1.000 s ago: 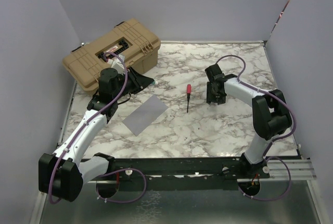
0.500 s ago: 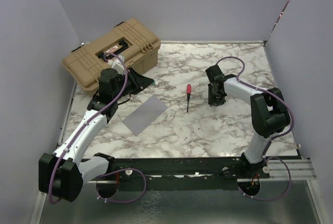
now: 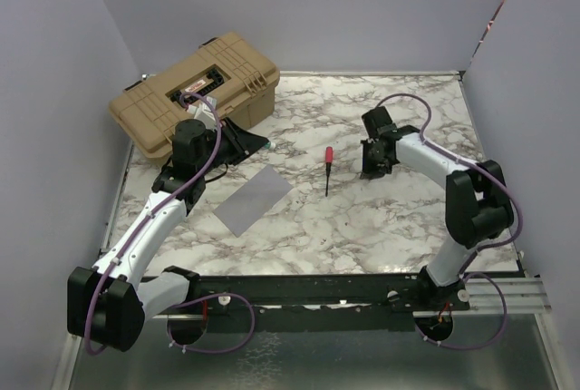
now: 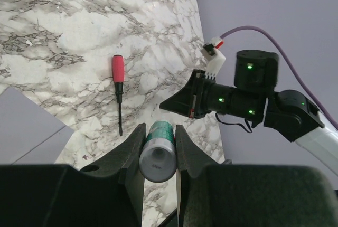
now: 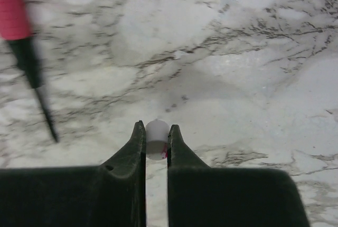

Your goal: Place the letter into the envelope and seal it

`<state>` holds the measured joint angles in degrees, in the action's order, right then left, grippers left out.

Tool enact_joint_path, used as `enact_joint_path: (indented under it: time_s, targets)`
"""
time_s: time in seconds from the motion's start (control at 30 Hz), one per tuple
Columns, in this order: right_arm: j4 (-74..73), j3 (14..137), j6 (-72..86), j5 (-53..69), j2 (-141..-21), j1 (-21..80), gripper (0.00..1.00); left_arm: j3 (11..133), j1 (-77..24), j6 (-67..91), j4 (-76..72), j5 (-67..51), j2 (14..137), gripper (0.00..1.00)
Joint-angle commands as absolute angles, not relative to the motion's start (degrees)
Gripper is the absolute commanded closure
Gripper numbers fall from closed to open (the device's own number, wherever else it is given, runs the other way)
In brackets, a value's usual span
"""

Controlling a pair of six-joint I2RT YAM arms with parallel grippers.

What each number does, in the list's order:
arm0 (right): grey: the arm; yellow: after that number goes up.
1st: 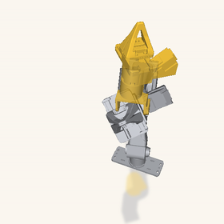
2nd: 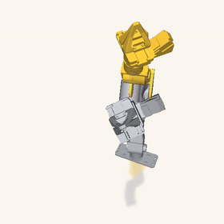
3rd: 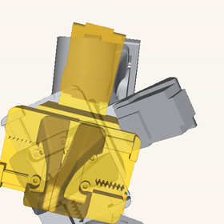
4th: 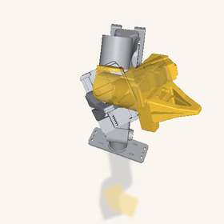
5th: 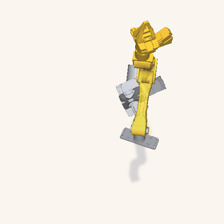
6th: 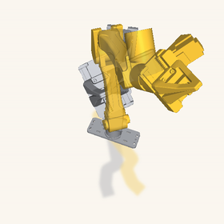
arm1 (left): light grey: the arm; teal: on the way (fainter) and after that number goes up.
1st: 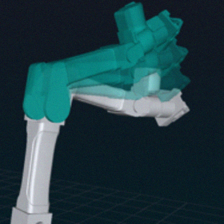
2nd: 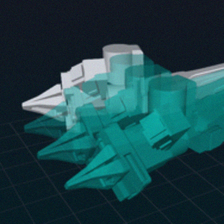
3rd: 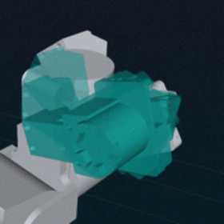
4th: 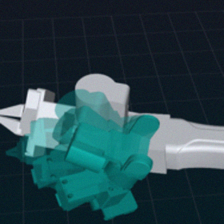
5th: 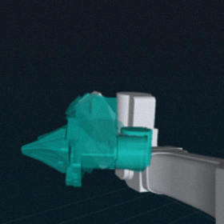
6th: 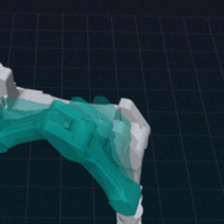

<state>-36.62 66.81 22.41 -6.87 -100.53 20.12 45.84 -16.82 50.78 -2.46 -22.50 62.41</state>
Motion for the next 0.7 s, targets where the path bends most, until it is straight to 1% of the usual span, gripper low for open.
enact_joint_path:
  time_s: [0.0,0.1,0.2,0.23,0.33,0.43,0.67]
  targets:
    - [-34.9,71.4,23.2,5.9,-91.3,19.8,1.0,47.3,-16.5,53.8,-5.3,-24.2,62.1,1.0]
    - [-27.4,70.3,26.9,18.2,-85.9,19.8,1.0,46.9,-16.5,55.8,-8.0,-25.5,62.7,1.0]
    - [-14.2,66.1,34.5,29.9,-80.8,20.1,1.0,45.9,-16.5,58.8,-12.4,-27.6,63.3,1.0]
    - [-9.4,64.9,37.1,32.1,-79.5,20.4,1.0,45.6,-16.4,60.0,-13.7,-28.5,63.5,1.0]
    - [1.2,63.6,43.7,36.2,-77.4,21.6,1.0,45.8,-16.5,62.6,-16.0,-30.8,64.4,1.0]
    - [6.5,64.9,47.4,37.8,-77.6,22.9,1.0,46.2,-16.5,64.1,-17.0,-32.4,65.2,1.0]
    - [5.6,70.3,46.9,39.0,-82.0,26.2,1.0,46.3,-16.5,65.9,-19.5,-34.5,66.2,1.0]
